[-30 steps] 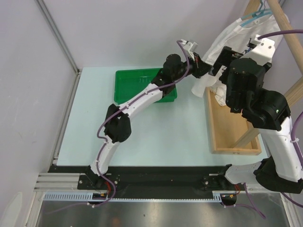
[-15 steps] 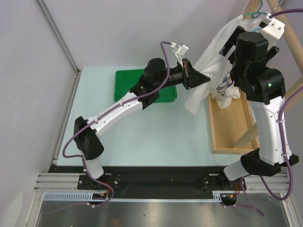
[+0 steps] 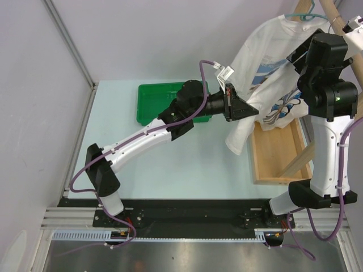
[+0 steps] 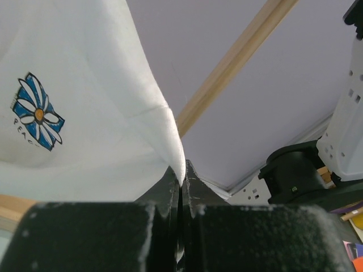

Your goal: Remove the t-shirt from the hanger

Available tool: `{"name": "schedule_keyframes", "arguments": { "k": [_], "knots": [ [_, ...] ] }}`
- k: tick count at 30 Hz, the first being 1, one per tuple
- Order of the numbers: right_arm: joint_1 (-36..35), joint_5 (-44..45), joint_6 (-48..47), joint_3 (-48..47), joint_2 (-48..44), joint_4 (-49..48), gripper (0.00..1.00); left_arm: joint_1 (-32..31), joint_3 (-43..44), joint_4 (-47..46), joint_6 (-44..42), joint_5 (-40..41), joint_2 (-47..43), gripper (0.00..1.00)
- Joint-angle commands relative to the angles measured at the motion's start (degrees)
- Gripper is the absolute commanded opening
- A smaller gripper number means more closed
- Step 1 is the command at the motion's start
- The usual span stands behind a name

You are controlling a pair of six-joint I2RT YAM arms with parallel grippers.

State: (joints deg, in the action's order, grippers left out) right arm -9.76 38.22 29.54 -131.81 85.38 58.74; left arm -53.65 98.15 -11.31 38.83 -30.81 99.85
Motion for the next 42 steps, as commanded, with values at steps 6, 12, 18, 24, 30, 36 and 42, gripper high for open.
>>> {"name": "schedule_keyframes", "arguments": {
  "k": [6,12,18,24,30,36,42],
  "knots": [
    [0.27,-2.36,-0.71,2.26,1.62,-5.92,0.69,-1.72,-0.33,-0.73,-0.6,-1.45,-2.74,0.0],
    [-0.43,-0.51,-1.67,5.32,2.16,-10.04,0.37,-2.16,-0.24,-1.08,-0.07,-1.45,-1.59,0.0],
    [-6.58,6.5,-8.17,8.23,0.05,-20.84,0.03,-2.07,3.18,2.43,-0.77,0.4,0.69,0.0],
    [-11.5,9.69,-16.88,11.66,-2.41,-33.95,0.0,-1.11,10.48,8.05,-0.77,1.98,4.03,0.0],
    [-12.74,3.64,-12.08,12.27,-5.48,-27.73,0.0,-0.58,9.45,10.17,-1.91,3.03,1.76,0.01],
    [-11.69,-15.33,-8.1,22.37,-13.74,-22.01,0.0,-0.76,-7.39,9.29,-6.21,3.81,-9.74,0.62],
    [-9.05,-43.54,-10.2,25.1,-18.76,-16.65,0.0,-0.49,-20.01,17.27,-14.65,10.49,-29.78,0.92]
  ]
}}
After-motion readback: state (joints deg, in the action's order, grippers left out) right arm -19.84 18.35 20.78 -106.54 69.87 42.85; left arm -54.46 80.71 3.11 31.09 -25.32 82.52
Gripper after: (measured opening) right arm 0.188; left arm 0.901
